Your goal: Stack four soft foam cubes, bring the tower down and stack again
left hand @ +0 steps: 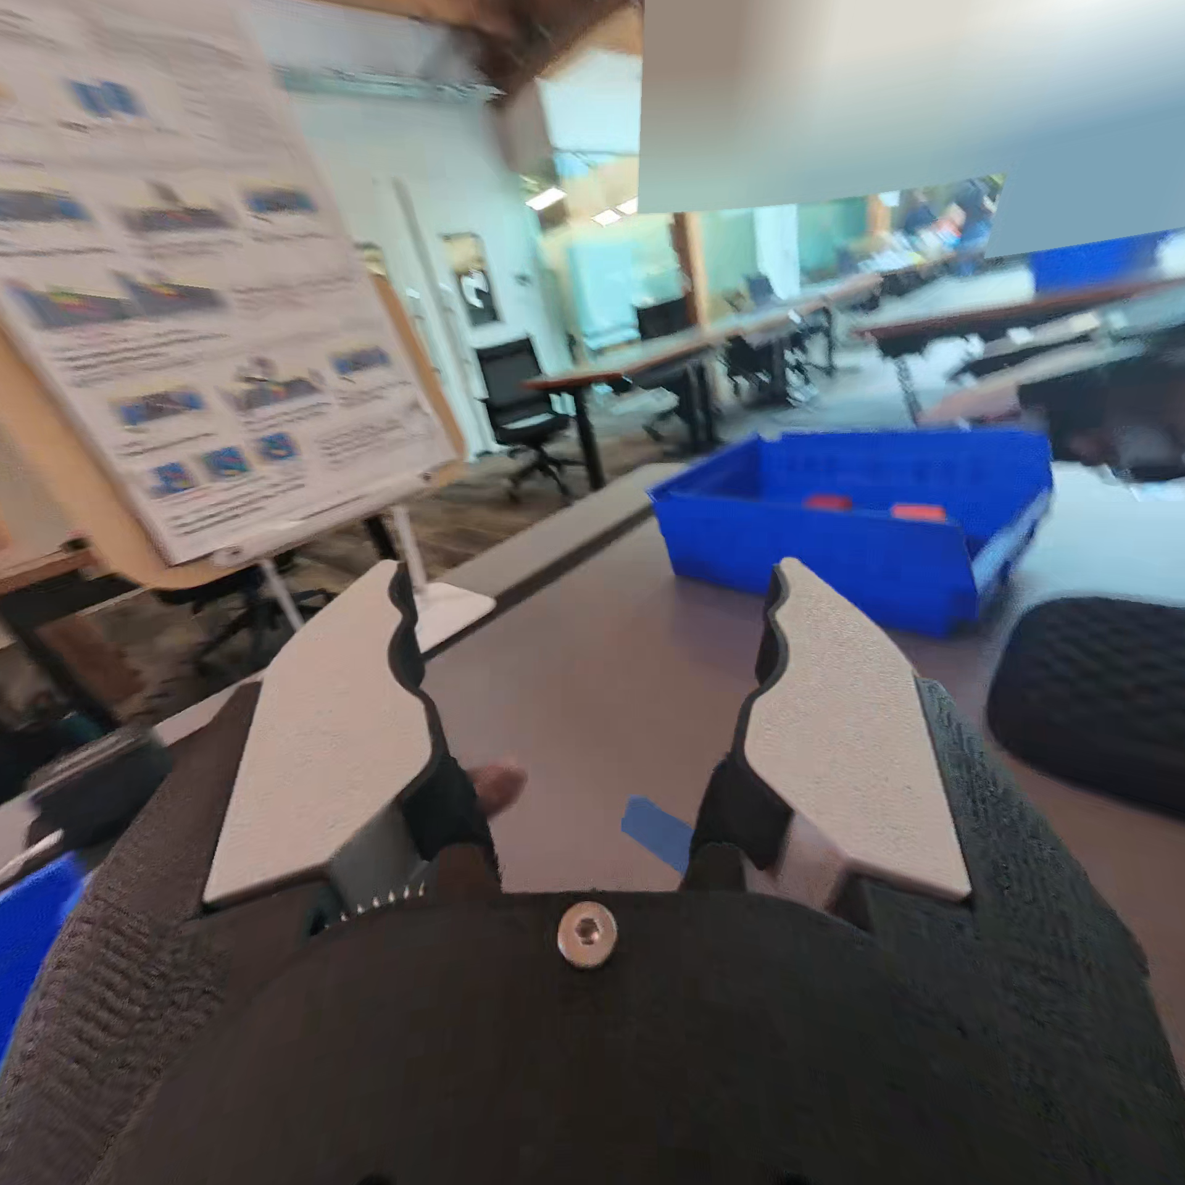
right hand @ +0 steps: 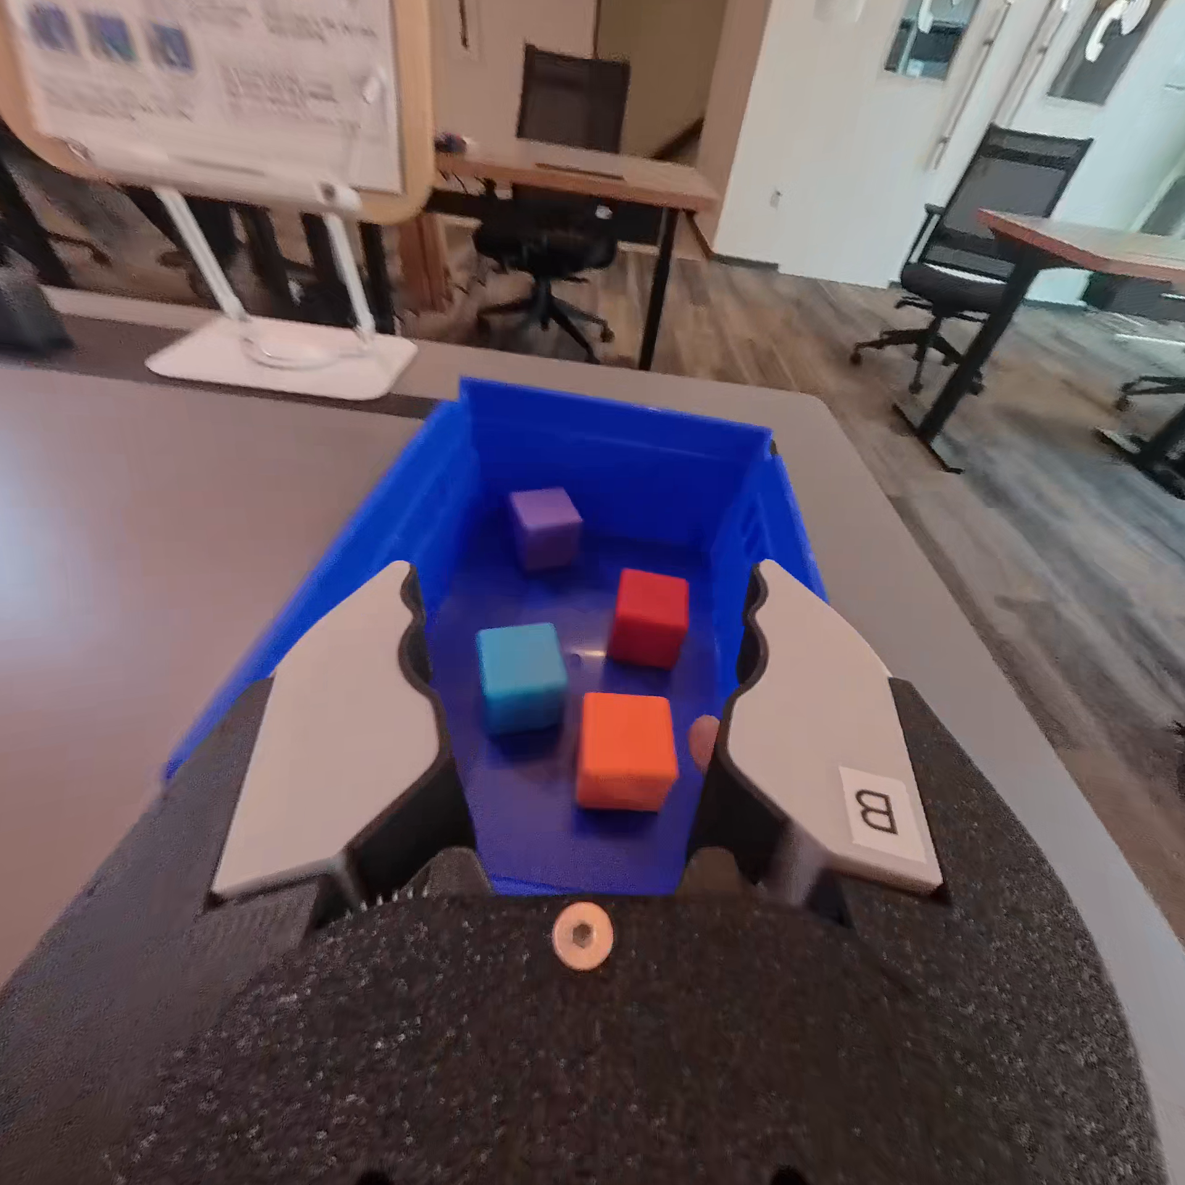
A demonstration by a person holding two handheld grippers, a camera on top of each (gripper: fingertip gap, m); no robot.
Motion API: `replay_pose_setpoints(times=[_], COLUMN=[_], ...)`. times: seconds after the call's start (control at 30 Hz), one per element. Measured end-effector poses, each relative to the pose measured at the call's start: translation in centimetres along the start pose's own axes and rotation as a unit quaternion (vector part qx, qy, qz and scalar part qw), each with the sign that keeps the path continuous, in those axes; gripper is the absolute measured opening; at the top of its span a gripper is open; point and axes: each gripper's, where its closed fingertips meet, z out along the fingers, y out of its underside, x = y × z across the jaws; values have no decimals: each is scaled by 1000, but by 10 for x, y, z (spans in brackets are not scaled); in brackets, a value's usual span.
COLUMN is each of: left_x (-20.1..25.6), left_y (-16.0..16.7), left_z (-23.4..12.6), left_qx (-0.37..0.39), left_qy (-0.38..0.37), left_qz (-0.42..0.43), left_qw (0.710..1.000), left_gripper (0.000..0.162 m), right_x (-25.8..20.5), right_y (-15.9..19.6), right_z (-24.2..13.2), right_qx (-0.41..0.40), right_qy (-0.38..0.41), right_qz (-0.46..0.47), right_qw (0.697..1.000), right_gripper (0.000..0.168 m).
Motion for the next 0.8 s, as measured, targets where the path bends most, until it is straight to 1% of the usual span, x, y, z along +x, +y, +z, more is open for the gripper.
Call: replay_pose_setpoints(times=[0.03, 0.07, 0.1, 0.13, 0.17, 0.23, 0.3, 0.37, 0.43, 0.5, 0.57, 0.63, 0.73, 0.8], left_x=[-7, -13, -19, -25, -31, -45, -54, -61, -62, -61, -64, -68, -71, -72], left_y=[-9, -15, -16, -14, -10, 3, 16, 34, 58, 79, 96, 108, 119, 125], left_z=[-16, -32, -49, -65, -80, -112, -140, -159, -167, -167, -167, -168, -167, -166], left_qx=[11, 13, 6, -6, -20, -44, -63, -81, -111, -134, -159, -186, -217, -231], left_qy=[-37, -70, -101, -128, -160, -233, -297, -344, -361, -364, -374, -383, -378, -368], left_qz=[-20, -42, -66, -88, -104, -116, -117, -120, -127, -139, -137, -128, -133, -142], left_qw=[999, 997, 993, 988, 981, 965, 946, 928, 917, 911, 903, 896, 890, 889], left_gripper=[101, 101, 101, 102, 105, 110, 111, 111, 110, 105, 96, 88, 66, 49], right_x=[-8, -19, -33, -48, -62, -86, -107, -116, -122, -123, -118, -112, -117, -118], right_y=[0, 2, 3, 4, 3, 5, 11, 17, 21, 27, 37, 55, 77, 85], right_z=[-2, -5, -7, -10, -13, -17, -17, -11, -4, 3, 9, 10, 9, 11], right_qx=[-8, -25, -39, -45, -44, -43, -51, -61, -69, -82, -105, -152, -211, -226], right_qy=[-19, -46, -81, -119, -149, -182, -200, -188, -173, -155, -119, -89, -97, -99], right_qz=[10, 23, 37, 48, 51, 43, 32, 13, 0, -3, -19, -55, -67, -59], right_qw=[1000, 998, 995, 991, 987, 981, 978, 980, 983, 984, 987, 983, 970, 967], right_gripper=[98, 106, 115, 127, 133, 141, 145, 144, 136, 121, 104, 94, 81, 64])
